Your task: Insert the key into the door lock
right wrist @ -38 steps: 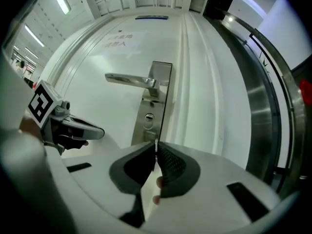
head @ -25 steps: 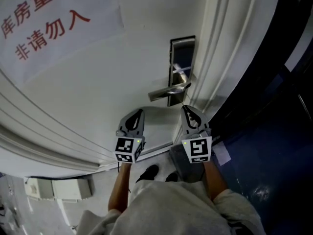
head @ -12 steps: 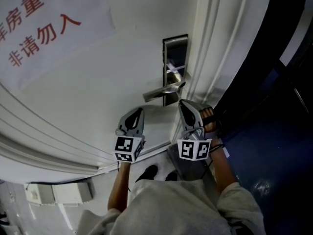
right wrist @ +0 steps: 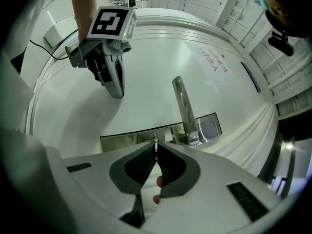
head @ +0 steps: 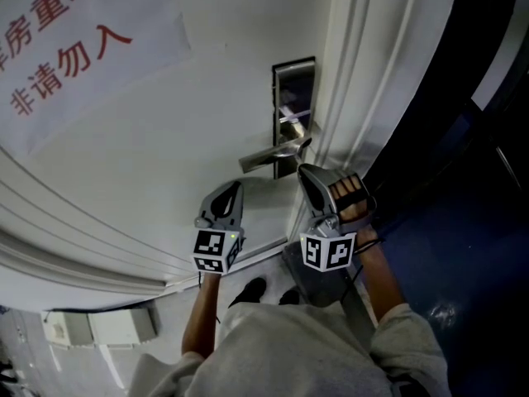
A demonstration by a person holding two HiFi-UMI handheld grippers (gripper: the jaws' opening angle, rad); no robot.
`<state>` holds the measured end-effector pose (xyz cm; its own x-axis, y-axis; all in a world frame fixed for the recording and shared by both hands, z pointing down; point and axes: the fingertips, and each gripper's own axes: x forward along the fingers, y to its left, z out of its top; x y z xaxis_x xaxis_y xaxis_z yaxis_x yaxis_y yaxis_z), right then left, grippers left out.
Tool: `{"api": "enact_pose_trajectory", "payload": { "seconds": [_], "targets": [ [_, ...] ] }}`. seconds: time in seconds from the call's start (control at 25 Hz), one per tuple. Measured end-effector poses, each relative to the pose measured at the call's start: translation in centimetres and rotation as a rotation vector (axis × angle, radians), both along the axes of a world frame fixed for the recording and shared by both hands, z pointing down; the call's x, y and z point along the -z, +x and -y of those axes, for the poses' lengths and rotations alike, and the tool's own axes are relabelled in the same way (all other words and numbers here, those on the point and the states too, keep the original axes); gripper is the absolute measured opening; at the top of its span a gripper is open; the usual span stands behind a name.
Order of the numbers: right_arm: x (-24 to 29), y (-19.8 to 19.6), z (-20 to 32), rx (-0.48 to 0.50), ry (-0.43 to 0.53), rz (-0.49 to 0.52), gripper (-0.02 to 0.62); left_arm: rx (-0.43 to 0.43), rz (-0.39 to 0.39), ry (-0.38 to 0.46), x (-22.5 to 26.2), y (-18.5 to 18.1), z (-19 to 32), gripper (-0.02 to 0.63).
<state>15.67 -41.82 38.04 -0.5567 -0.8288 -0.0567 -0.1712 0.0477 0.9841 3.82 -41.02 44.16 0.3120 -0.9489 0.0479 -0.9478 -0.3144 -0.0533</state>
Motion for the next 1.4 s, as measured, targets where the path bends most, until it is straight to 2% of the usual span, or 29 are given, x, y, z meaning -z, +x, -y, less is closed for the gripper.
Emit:
{"api": "enact_pose_trajectory", "payload": {
  "seconds": [0.88, 1.4],
  "targets": [
    [-0.8, -0.2, 1.2, 0.028, -0.006, -0.068, 0.031, -0.013, 0.0, -0.009, -0.3, 0.7, 0.6, 0.017],
    [-0.5, -0.3, 1.4, -0.006, -0.007, -0.126, 0.031, -0.025, -0.009, -0.005, -0.2, 1.3, 0.8, 0.017]
  ]
}}
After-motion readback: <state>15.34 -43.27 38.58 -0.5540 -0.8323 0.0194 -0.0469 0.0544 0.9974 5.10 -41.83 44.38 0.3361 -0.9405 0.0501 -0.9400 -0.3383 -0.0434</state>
